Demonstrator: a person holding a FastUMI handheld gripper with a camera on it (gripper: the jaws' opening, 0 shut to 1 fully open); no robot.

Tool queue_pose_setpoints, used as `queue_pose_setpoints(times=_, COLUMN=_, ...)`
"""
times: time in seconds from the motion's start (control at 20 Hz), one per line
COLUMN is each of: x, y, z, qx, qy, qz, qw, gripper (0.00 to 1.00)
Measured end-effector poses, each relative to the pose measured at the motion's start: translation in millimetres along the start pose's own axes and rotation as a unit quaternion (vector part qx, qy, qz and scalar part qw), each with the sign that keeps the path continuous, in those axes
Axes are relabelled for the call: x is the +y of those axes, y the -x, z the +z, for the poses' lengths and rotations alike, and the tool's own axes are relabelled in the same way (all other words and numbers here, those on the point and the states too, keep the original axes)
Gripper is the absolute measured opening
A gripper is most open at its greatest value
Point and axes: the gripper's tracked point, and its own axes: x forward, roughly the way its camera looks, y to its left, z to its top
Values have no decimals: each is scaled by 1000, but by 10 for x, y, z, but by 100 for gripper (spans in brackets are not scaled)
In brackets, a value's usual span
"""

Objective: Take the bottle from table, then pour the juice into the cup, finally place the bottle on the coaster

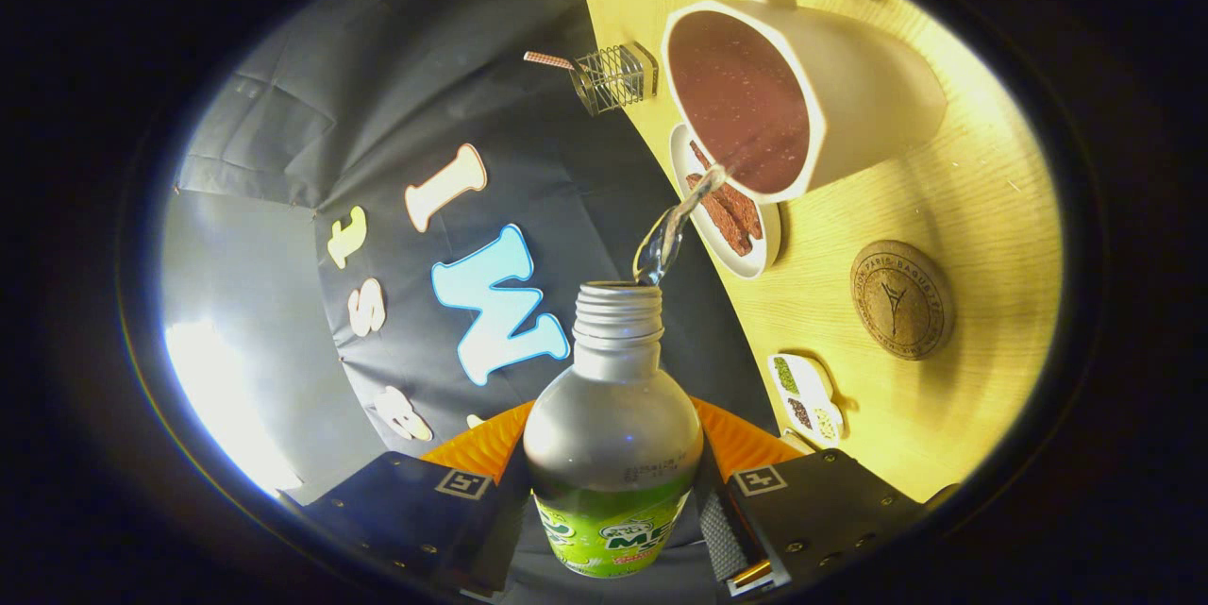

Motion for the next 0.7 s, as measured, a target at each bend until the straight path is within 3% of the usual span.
queue_pose_setpoints(times=0.7, x=282, y=-28, z=-72, qx=-7, qy=-42, qz=25, qw=999, gripper=77)
